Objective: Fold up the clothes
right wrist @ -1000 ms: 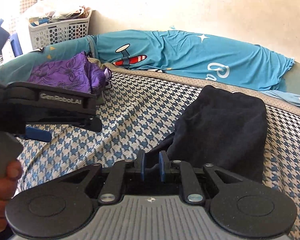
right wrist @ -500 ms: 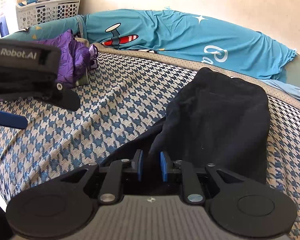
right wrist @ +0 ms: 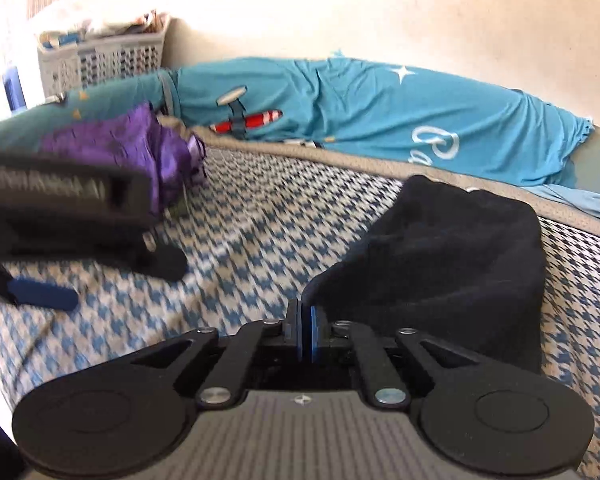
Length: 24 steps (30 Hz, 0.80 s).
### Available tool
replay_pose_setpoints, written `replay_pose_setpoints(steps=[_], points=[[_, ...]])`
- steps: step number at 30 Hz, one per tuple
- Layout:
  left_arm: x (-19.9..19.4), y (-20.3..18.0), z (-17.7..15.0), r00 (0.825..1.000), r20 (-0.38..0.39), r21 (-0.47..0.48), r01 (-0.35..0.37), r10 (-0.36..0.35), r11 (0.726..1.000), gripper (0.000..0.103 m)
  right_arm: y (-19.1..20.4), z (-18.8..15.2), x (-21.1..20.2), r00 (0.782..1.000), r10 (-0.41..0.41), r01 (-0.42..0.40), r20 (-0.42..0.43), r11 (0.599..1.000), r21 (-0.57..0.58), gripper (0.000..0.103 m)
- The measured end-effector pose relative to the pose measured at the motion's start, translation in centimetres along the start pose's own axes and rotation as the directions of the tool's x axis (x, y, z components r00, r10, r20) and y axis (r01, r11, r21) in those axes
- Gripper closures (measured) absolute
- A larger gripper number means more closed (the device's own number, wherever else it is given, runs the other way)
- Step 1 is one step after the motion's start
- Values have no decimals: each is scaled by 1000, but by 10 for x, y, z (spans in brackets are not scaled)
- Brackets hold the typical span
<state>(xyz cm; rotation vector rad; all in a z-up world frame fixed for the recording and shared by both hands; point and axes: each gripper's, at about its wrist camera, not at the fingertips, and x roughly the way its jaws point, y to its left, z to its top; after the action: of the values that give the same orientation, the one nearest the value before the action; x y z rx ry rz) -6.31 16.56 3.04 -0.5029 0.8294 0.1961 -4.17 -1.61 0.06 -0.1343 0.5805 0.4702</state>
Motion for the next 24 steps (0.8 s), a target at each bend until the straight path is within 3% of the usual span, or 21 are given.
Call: replay_pose_setpoints(steps=[6,8,11,17,24], points=[[3,3,0,1000,-3,-1,-13,13,1000,0,-1,-4,17,997,57,-55,-55,998,43,93],[4,3,0,1000,-5,0,-18,18,1000,0,-1,-7,21,995,69,-65,-77,997,47,86],[6,3,-1,1000,-4,3,-24,24,1000,0,-3,-9,11,996,66,-63,-61,997,55,77],[9,2,-4,999,-4,18,-33,33,999,0,-13,-13,-16,998,31,-28,-52,998,65,72],[14,-8,-13,1000,-26,78,-12,14,997,0,-41,-41,-61,998,-7,15,-67,992,122,63]])
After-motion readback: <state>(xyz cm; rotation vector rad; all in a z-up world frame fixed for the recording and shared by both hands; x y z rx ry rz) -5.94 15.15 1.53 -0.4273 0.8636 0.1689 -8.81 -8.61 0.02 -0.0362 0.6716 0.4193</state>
